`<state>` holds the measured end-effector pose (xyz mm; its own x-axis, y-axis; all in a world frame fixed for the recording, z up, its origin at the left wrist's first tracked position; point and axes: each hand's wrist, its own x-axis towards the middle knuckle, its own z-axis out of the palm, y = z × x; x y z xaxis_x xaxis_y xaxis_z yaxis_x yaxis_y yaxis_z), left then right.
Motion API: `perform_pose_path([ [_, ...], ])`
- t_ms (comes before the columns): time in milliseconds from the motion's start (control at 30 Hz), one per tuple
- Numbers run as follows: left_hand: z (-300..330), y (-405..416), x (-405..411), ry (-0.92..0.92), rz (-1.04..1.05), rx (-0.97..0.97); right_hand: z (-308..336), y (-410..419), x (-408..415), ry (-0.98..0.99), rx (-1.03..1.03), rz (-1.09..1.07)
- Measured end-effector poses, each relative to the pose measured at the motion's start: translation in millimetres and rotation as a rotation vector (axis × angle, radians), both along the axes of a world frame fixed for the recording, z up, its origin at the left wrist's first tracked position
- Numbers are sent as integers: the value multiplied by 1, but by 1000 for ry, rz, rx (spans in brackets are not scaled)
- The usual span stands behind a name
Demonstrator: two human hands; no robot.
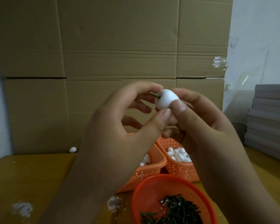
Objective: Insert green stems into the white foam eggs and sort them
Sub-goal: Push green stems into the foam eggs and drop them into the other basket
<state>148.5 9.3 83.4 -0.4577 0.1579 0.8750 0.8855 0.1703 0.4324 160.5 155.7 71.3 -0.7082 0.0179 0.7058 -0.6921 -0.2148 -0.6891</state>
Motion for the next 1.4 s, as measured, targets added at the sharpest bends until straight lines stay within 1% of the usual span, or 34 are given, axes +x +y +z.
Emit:
perform_pose_path([
  [200, 2, -2, 0, 4, -5, 11, -2, -3, 1, 134, 61, -242],
  [400, 2, -3, 0, 2, 7, 26, -3, -3, 2, 158, 61, -195],
  [567, 1, -2, -3, 4, 26, 18, -3, -3, 0, 115, 106, -238],
  [667, -1, -5, -6, 10, 72, 79, -2, 9, -8, 63, 140, -321],
  [733, -2, -9, -10, 4, 96, 138, -3, 24, -21, -31, 281, -430],
  [833, -2, -15, -15, -4, 129, 210, -12, 48, -48, -159, 665, -656],
  [900, -1, -19, -17, -9, 135, 249, -22, 60, -65, -200, 881, -790],
  [967, -1, -21, -19, -14, 140, 268, -32, 69, -78, -259, 1071, -879],
  [1033, 0, -22, -20, -15, 144, 276, -41, 73, -86, -308, 1232, -918],
  [1100, -1, -22, -20, -18, 136, 287, -46, 73, -89, -298, 1300, -925],
  [1200, 0, -22, -21, -19, 136, 295, -46, 70, -90, -268, 1293, -873],
  [1300, 1, -23, -22, -20, 140, 317, -45, 68, -88, -306, 1300, -770],
  [1400, 3, -25, -23, -25, 133, 337, -48, 67, -91, -312, 1322, -746],
])
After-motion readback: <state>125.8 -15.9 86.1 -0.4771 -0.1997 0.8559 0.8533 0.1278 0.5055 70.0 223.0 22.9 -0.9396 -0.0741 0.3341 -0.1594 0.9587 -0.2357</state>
